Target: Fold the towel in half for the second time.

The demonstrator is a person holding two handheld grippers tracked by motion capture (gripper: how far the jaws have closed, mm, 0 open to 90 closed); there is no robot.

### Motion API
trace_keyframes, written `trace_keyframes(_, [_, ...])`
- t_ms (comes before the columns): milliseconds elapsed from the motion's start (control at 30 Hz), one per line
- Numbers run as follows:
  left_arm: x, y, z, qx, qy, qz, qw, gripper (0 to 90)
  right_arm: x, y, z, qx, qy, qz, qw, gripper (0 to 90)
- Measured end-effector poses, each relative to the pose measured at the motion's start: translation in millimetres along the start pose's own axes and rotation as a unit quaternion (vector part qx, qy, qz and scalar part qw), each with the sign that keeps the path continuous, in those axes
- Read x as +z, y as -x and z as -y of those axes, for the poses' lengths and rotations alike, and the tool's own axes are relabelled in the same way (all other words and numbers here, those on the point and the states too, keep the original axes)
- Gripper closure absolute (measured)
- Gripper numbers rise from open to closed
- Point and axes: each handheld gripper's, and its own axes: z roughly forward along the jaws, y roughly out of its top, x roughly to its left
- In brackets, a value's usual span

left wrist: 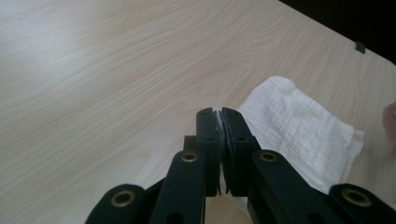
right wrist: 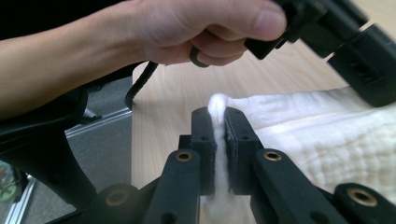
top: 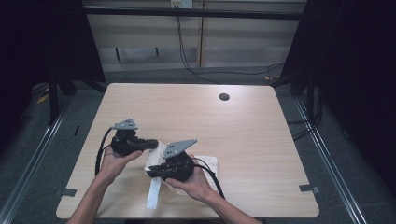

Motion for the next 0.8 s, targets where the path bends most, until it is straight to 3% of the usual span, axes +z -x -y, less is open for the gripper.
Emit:
trace_keyframes(133, [13.8,7.4,-8.3,0.006,0.001,0.010,0.9999,86.7,-14.9,0.6,5.1,0.002,0.010,0.012,0.9999,83.9])
trace_keyframes(267, [27.2,12.7,-12.3,0.015,-0.007,0.010,0.9998,86.7,-30.7,3.5,12.4,0.010,0.003,0.028,0.9996,83.8])
trace_keyframes(800, [72.7,35.2,-32.0,0.028,-0.002,0.051,0.9983,86.7,-67.1,6.4,28.7,0.020,0.002,0.057,0.9982,83.5])
